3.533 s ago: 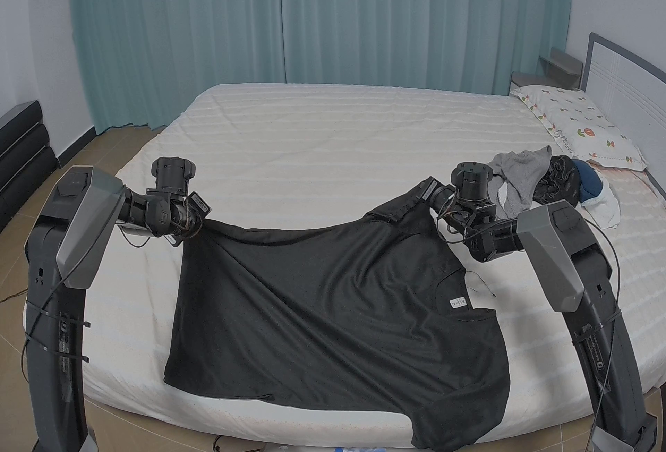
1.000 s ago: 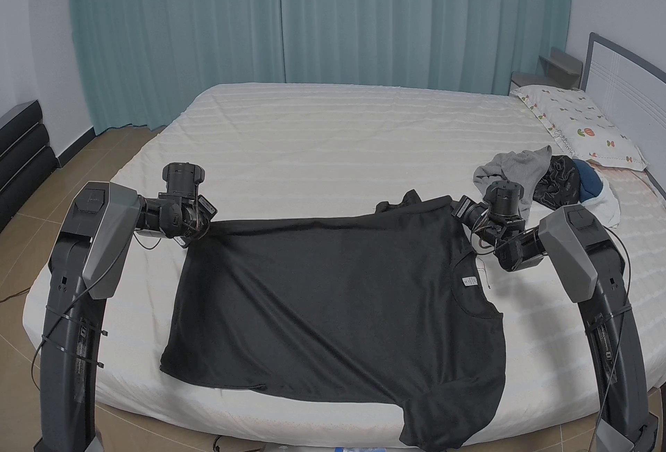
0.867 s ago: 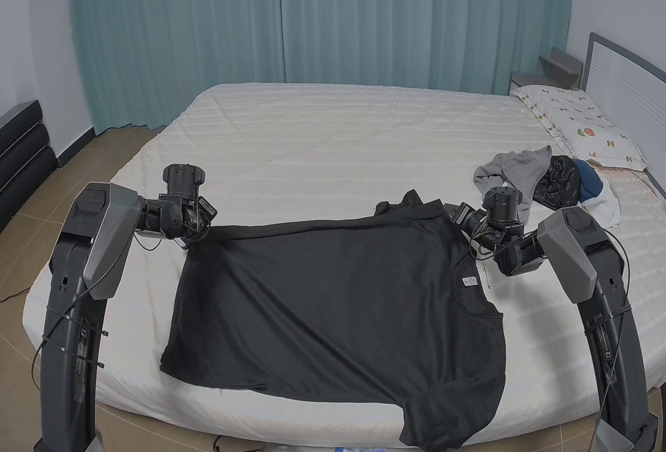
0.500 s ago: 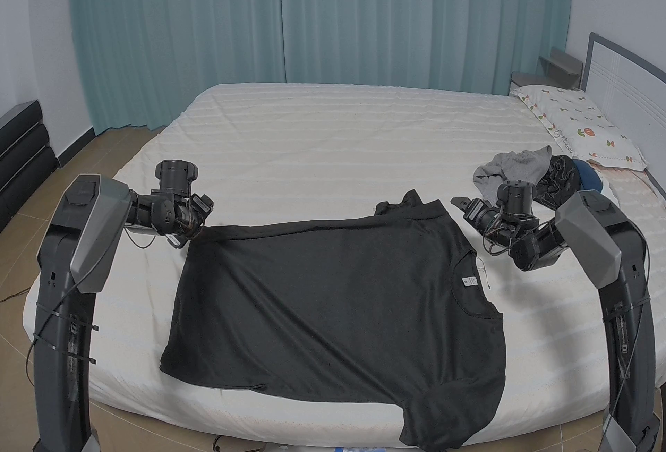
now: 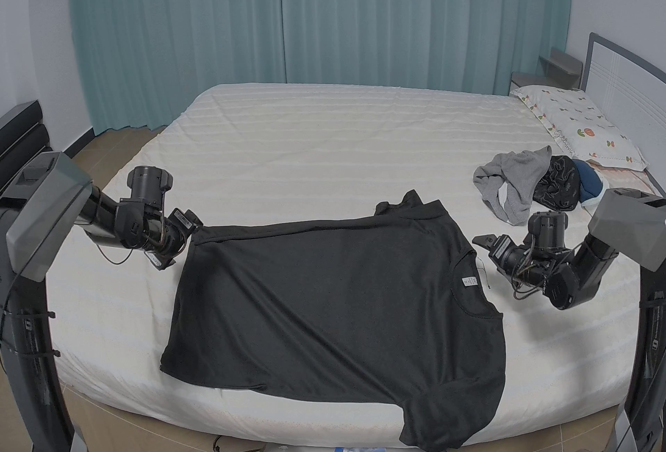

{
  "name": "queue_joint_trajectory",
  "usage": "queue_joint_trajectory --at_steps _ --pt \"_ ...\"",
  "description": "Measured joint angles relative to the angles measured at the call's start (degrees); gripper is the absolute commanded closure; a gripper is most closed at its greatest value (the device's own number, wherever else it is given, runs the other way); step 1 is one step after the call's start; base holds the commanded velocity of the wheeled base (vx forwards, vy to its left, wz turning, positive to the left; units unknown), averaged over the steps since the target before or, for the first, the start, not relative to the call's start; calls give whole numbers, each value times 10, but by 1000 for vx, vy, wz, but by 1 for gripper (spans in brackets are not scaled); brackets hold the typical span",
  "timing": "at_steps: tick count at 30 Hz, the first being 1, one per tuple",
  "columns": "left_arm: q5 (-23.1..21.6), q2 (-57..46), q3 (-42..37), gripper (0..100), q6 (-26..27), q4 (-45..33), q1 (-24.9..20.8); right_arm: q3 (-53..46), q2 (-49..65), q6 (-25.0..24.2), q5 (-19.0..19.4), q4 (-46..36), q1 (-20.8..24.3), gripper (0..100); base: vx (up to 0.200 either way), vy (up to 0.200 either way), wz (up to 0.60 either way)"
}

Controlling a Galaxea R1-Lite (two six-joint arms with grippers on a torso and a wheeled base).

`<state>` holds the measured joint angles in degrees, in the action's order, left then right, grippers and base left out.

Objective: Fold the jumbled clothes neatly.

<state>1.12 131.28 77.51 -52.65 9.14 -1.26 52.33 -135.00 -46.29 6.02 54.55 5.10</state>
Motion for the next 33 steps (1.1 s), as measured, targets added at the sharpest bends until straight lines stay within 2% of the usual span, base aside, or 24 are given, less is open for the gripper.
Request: queue_joint_trajectory --at_steps 2,11,15,17,24,28,33 --pt "-8 -27 -57 0 -3 29 -2 -56 21 -2 3 28 2 0 0 0 0" --pt "-34 -129 -313 0 -11 166 -18 -271 92 -14 21 156 15 0 -200 0 0" --pt "-42 -159 -414 0 -13 250 -25 -326 106 -28 31 198 23 0 -200 0 0" --pt "-45 -170 -456 0 -13 295 -28 -345 110 -35 35 215 28 0 0 0 0" --pt "-35 -167 -547 0 0 383 -33 -382 111 -47 42 250 42 0 0 0 0" --pt "-14 -144 -573 0 24 421 -34 -392 107 -49 42 267 44 0 0 0 0" --pt "-4 -113 -583 0 28 473 -34 -400 99 -49 42 287 45 0 0 0 0"
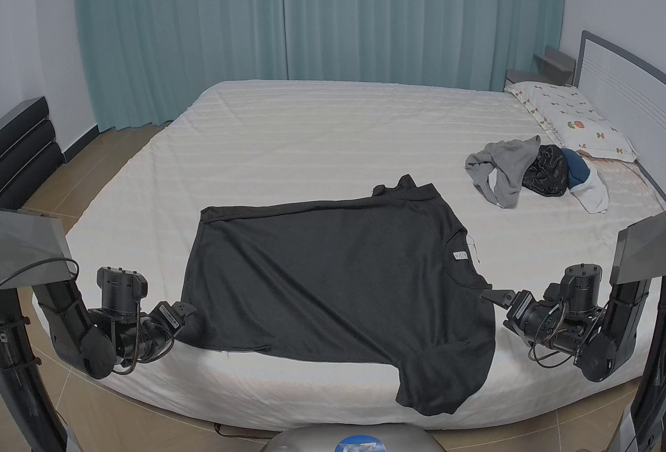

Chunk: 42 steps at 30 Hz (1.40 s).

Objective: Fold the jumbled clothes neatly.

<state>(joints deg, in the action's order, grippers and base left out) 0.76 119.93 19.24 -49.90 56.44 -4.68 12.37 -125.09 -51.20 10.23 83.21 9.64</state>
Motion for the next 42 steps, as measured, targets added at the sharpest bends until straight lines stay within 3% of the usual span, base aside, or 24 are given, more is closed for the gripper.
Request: queue_joint_trajectory --at_steps 6,7,36,37,42 --pt "18 43 7 0 1 52 -1 -8 -10 0 -1 19 1 0 0 0 0" --pt "22 50 10 100 2 56 -2 -9 -11 0 -1 21 2 0 0 0 0" --pt "48 43 -36 100 51 53 1 -61 -73 44 23 59 37 0 0 0 0" --pt "48 42 -36 100 51 53 2 -60 -76 45 23 59 38 100 0 0 0" --pt "48 41 -37 100 56 53 6 -59 -85 46 21 58 39 100 0 0 0"
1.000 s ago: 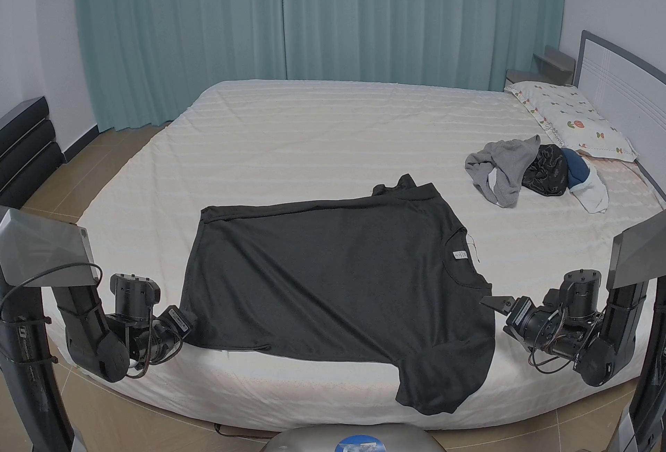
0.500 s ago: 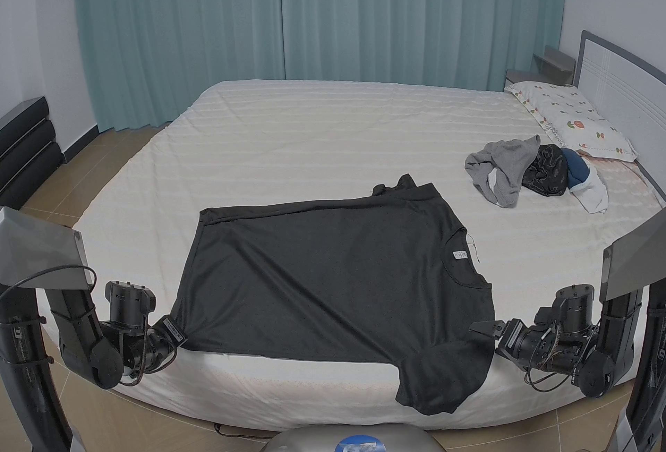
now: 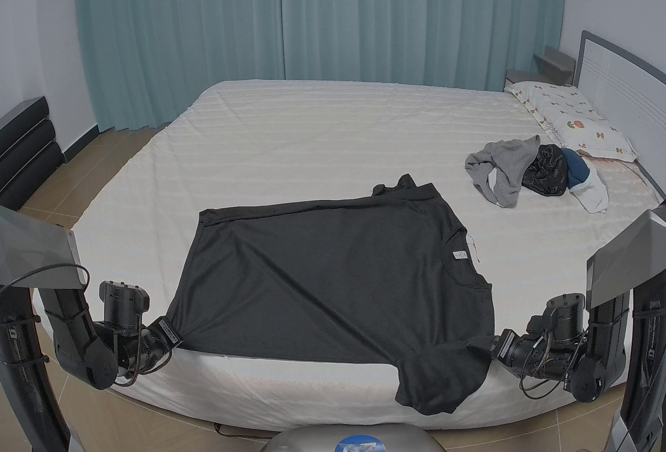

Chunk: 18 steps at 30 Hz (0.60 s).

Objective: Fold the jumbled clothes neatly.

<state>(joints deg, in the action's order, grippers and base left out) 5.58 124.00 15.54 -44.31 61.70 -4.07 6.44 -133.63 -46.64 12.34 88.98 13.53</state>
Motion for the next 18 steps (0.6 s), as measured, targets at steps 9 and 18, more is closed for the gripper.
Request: queue_joint_trajectory --at_steps 9,18 --pt "0 -2 -2 100 23 -11 13 -14 3 13 -4 0 -11 100 0 0 0" --pt "0 -26 -3 100 49 -67 22 -43 30 41 0 0 -39 100 0 0 0"
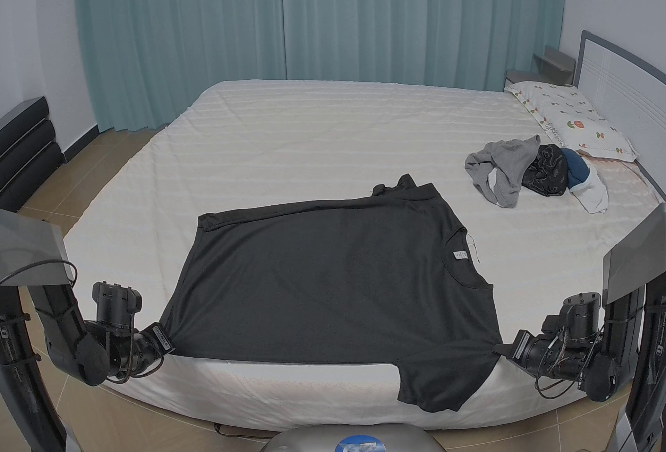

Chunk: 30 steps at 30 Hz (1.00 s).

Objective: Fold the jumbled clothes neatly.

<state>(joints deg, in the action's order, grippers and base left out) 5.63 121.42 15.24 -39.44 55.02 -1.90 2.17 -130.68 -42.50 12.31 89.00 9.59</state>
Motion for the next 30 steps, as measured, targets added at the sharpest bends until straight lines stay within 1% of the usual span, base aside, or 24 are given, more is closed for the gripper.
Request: queue_joint_trajectory --at_steps 5,10,14,17,24,25,30 --pt "0 -14 4 100 17 -15 12 -9 10 29 2 0 -9 100 0 0 0" --pt "0 -17 4 100 34 -17 24 -12 14 31 2 0 -10 100 0 0 0" --pt "-1 -17 3 100 44 -34 27 -12 12 34 2 0 -8 100 0 0 0" --pt "0 -17 4 100 47 -48 27 -12 7 40 2 0 -7 100 0 0 0" --pt "-1 -1 9 100 46 -44 23 -12 -7 42 1 0 1 100 0 0 0" --pt "-1 1 10 0 45 -44 23 -12 -9 42 2 0 1 0 0 0 0" --pt "-3 10 15 0 44 -45 22 -12 -16 41 4 0 4 0 0 0 0"
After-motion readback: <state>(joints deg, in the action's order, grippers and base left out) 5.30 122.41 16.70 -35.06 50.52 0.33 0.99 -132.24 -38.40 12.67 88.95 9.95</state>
